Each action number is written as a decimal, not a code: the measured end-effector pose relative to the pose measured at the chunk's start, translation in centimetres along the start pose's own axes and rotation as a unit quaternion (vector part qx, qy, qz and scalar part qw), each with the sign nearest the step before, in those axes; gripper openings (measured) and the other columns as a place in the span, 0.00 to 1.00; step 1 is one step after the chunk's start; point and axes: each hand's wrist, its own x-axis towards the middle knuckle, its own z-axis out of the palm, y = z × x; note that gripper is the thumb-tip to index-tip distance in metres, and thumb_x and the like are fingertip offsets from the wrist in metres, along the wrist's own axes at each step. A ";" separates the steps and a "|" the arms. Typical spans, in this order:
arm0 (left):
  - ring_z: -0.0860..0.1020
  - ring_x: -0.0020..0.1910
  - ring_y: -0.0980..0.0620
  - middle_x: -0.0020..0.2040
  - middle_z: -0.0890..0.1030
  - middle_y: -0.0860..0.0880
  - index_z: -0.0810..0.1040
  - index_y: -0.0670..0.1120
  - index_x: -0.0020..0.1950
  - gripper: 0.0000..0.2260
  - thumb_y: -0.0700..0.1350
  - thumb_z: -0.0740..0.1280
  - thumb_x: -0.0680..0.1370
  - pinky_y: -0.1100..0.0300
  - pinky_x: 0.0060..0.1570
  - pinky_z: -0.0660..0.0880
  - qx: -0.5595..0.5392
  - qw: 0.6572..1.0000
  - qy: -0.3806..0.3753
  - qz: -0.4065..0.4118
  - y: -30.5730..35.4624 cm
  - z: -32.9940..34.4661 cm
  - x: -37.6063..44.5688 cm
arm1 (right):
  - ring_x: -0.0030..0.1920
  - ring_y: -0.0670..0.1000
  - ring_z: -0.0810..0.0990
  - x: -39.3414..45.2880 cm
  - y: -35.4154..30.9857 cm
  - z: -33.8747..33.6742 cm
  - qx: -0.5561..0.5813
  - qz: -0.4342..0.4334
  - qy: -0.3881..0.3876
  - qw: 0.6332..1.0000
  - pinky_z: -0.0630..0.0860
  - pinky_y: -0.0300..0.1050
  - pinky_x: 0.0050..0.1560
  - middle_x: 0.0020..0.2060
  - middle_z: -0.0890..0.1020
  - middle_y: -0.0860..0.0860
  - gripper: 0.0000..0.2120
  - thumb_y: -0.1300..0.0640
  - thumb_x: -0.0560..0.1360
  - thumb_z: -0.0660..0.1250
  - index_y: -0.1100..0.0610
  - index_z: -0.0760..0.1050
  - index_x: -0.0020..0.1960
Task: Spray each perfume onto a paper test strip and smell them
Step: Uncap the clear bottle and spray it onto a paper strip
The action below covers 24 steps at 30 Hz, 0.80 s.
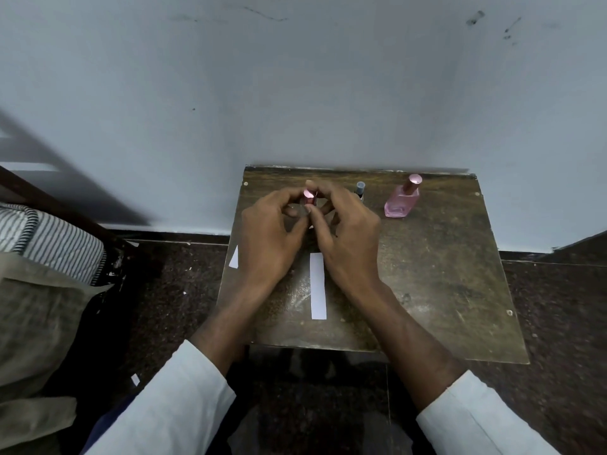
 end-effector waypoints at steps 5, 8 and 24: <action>0.81 0.51 0.62 0.57 0.85 0.62 0.84 0.56 0.67 0.17 0.51 0.78 0.79 0.65 0.53 0.79 0.054 0.998 0.000 0.044 0.8 -1.4 -1.3 | 0.55 0.47 0.85 -0.8 -1.4 -1.7 0.044 0.017 0.046 0.998 0.82 0.45 0.55 0.55 0.86 0.47 0.12 0.61 0.79 0.75 0.60 0.82 0.63; 0.81 0.51 0.62 0.55 0.83 0.65 0.83 0.59 0.67 0.18 0.54 0.79 0.77 0.64 0.53 0.79 0.049 0.997 -0.021 0.049 1.0 -1.9 -2.2 | 0.49 0.48 0.84 -1.4 -2.1 -3.2 0.033 0.015 0.090 0.995 0.80 0.39 0.49 0.53 0.86 0.48 0.12 0.60 0.79 0.75 0.59 0.82 0.62; 0.80 0.52 0.58 0.55 0.82 0.65 0.84 0.55 0.66 0.18 0.52 0.79 0.77 0.54 0.53 0.81 0.035 0.997 -0.004 0.062 1.7 -1.5 -3.6 | 0.52 0.52 0.77 -3.8 5.1 -7.6 -0.235 0.076 -0.129 0.960 0.61 0.39 0.47 0.50 0.85 0.49 0.09 0.55 0.77 0.75 0.51 0.86 0.57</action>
